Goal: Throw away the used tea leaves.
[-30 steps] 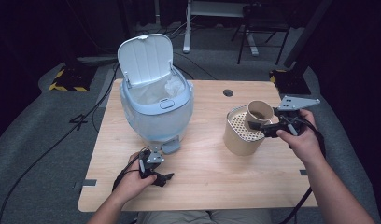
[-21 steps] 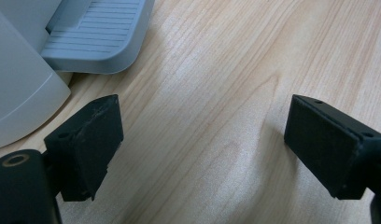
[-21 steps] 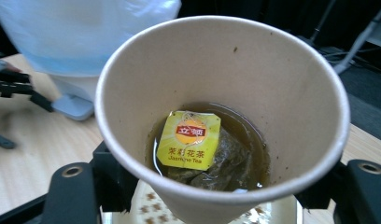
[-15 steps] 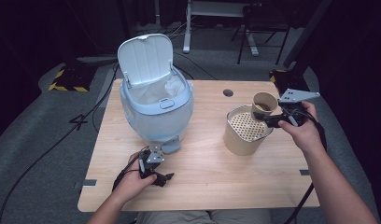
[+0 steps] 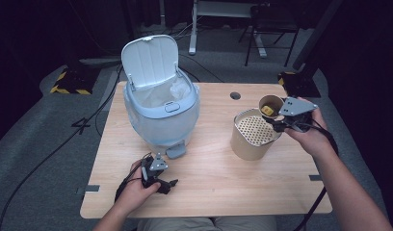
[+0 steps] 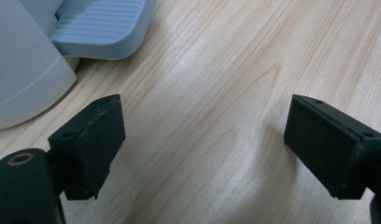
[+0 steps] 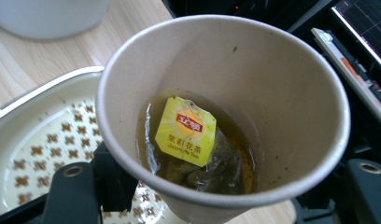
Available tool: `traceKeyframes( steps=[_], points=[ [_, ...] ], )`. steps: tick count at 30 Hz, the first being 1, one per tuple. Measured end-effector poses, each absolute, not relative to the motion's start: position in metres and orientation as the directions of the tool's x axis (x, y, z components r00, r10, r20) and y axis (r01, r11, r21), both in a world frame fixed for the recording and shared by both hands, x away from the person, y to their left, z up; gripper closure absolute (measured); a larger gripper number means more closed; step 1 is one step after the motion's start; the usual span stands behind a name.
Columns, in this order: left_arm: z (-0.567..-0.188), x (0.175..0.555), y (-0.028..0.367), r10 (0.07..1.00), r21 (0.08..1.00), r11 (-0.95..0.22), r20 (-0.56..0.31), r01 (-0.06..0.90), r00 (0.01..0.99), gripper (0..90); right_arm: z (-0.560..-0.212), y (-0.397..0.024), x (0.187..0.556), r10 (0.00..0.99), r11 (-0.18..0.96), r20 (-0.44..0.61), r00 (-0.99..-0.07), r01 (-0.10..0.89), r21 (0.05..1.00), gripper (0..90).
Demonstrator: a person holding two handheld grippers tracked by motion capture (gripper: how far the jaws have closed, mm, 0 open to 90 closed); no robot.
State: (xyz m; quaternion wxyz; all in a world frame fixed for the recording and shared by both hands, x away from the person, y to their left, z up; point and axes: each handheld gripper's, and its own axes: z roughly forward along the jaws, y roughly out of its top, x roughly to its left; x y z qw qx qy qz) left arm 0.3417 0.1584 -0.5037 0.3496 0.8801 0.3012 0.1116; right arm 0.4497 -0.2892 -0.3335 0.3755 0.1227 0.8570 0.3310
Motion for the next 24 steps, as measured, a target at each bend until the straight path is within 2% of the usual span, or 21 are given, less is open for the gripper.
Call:
traceKeyframes(
  steps=[5, 8, 16, 17, 19, 24],
  points=[
    [-0.504, 0.339, 0.16, 0.614, 0.682, -0.571, -0.014, 0.456, 0.79, 13.1, -0.335, -0.285, 0.448, 0.385, 0.828, -0.662, -0.643, -0.077, 0.556, 30.3],
    [-0.504, 0.337, 0.161, 0.619, 0.684, -0.566, -0.016, 0.46, 0.785, 13.1, -0.336, -0.282, 0.446, 0.316, 0.881, -0.732, -0.604, -0.101, 0.463, 30.3],
    [-0.504, 0.336, 0.162, 0.62, 0.683, -0.566, -0.016, 0.461, 0.785, 13.1, -0.341, -0.275, 0.444, 0.17, 0.951, -0.837, -0.521, -0.136, 0.277, 30.4],
    [-0.504, 0.336, 0.162, 0.62, 0.683, -0.566, -0.016, 0.461, 0.785, 13.1, -0.342, -0.273, 0.443, 0.117, 0.967, -0.871, -0.478, -0.145, 0.21, 30.4],
    [-0.504, 0.336, 0.162, 0.619, 0.684, -0.565, -0.018, 0.462, 0.785, 13.1, -0.343, -0.272, 0.442, 0.093, 0.973, -0.881, -0.465, -0.145, 0.179, 30.5],
    [-0.504, 0.336, 0.162, 0.617, 0.684, -0.564, -0.023, 0.462, 0.787, 13.0, -0.348, -0.267, 0.439, -0.071, 0.99, -0.929, -0.362, -0.14, -0.021, 30.5]
  ],
)
